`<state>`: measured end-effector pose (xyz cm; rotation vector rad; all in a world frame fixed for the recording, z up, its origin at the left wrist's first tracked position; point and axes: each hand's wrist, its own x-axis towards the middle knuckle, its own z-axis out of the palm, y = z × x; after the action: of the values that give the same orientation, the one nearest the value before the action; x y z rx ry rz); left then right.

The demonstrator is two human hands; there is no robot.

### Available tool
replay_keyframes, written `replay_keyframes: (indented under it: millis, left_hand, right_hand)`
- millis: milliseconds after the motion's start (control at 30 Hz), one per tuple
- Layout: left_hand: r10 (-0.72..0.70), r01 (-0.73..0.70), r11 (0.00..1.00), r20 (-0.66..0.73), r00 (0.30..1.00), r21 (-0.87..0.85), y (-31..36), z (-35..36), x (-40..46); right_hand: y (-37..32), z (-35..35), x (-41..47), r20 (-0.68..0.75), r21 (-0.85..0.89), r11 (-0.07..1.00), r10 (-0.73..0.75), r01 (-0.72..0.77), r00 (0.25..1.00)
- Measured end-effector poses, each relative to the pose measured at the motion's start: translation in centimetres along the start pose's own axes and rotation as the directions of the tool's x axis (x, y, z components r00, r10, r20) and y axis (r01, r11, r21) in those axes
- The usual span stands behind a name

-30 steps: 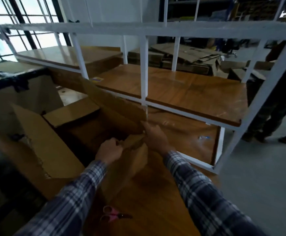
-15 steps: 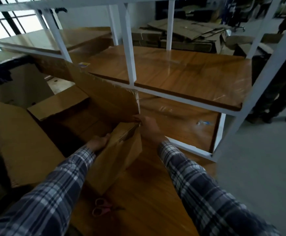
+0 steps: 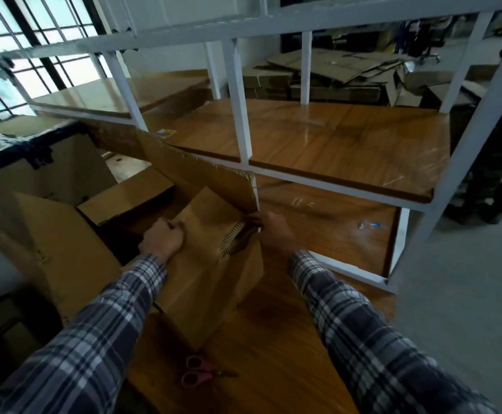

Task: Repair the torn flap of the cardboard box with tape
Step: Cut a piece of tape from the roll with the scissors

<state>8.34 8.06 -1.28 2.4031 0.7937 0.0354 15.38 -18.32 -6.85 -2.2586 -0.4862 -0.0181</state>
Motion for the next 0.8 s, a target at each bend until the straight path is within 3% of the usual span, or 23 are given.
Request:
replay_keyframes:
  millis: [267, 467, 600, 800]
  left_hand:
    - [0.061, -0.056, 0.996, 0.072, 0.995, -0.07, 0.4, -0.1, -0.4]
    - [0.022, -0.021, 0.995, 0.008, 1.0, -0.098, 0.1, -1.3, -0.5]
    - [0.057, -0.055, 0.996, 0.023, 0.998, -0.072, 0.3, -1.0, -0.7]
    - [0.063, -0.076, 0.995, 0.175, 0.982, 0.067, 1.0, -1.4, -1.1]
  right_hand:
    - [0.3, 0.2, -0.2, 0.01, 0.022, 0.999, 0.049, -0.05, 0.999]
    - [0.1, -0.7, 0.0, 0.057, 0.039, 0.996, 0.074, -0.076, 0.996]
    - [-0.2, -0.8, -0.4, 0.066, 0.055, 0.996, 0.071, -0.075, 0.995]
    - [-0.5, -1.5, -2.6, 0.041, 0.153, 0.985, 0.077, -0.083, 0.996]
